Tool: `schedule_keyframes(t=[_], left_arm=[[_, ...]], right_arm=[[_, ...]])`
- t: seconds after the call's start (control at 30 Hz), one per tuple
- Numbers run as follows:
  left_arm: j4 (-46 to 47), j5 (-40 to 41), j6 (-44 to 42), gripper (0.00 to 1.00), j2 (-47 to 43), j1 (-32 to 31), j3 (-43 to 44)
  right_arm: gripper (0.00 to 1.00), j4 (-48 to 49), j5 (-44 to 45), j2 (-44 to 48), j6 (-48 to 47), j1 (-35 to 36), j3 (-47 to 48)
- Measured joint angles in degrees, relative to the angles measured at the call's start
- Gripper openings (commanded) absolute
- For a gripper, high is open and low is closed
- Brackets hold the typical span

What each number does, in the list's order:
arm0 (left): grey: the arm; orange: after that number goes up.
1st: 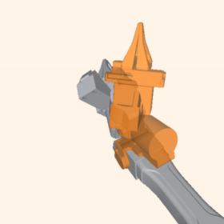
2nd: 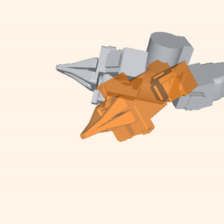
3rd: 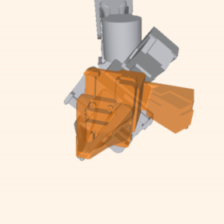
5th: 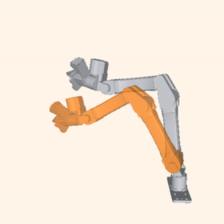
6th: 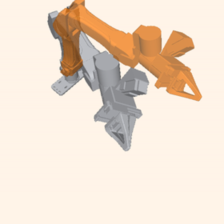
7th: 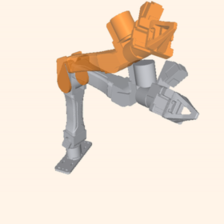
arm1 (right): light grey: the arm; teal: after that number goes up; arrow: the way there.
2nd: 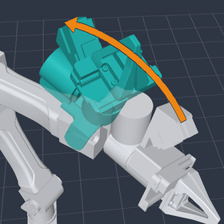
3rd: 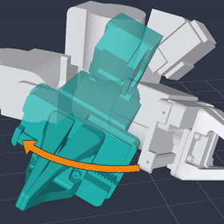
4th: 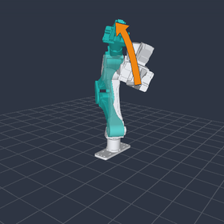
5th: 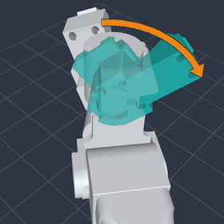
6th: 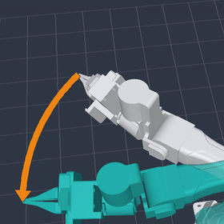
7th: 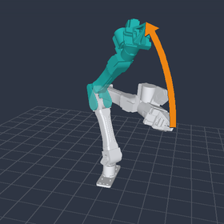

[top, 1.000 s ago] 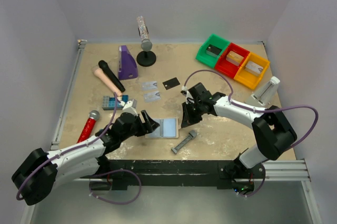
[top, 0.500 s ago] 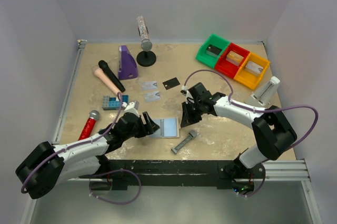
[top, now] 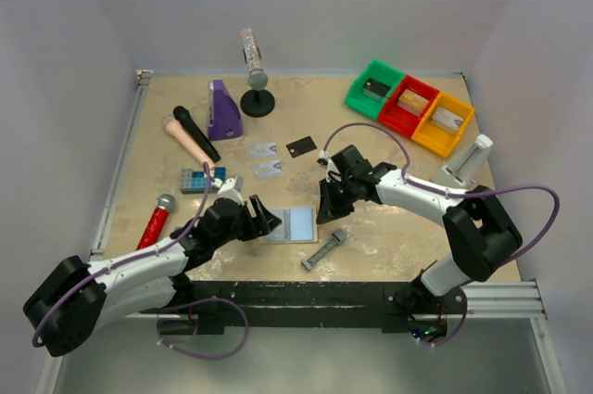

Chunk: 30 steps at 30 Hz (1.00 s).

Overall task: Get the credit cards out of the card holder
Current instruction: Remove the credit card from the card holder.

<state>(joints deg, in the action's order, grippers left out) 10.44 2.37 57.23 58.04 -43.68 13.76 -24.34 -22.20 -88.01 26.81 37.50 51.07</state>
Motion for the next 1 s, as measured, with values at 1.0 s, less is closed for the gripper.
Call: schedule_keyframes(t=[1.0], left_arm=[[1.4, -0.6, 0.0, 0.71, 2.4, 0.0, -0.3]], right_arm=[[0.0, 0.1, -0.5, -0.3, 0.6, 1.0, 0.0]])
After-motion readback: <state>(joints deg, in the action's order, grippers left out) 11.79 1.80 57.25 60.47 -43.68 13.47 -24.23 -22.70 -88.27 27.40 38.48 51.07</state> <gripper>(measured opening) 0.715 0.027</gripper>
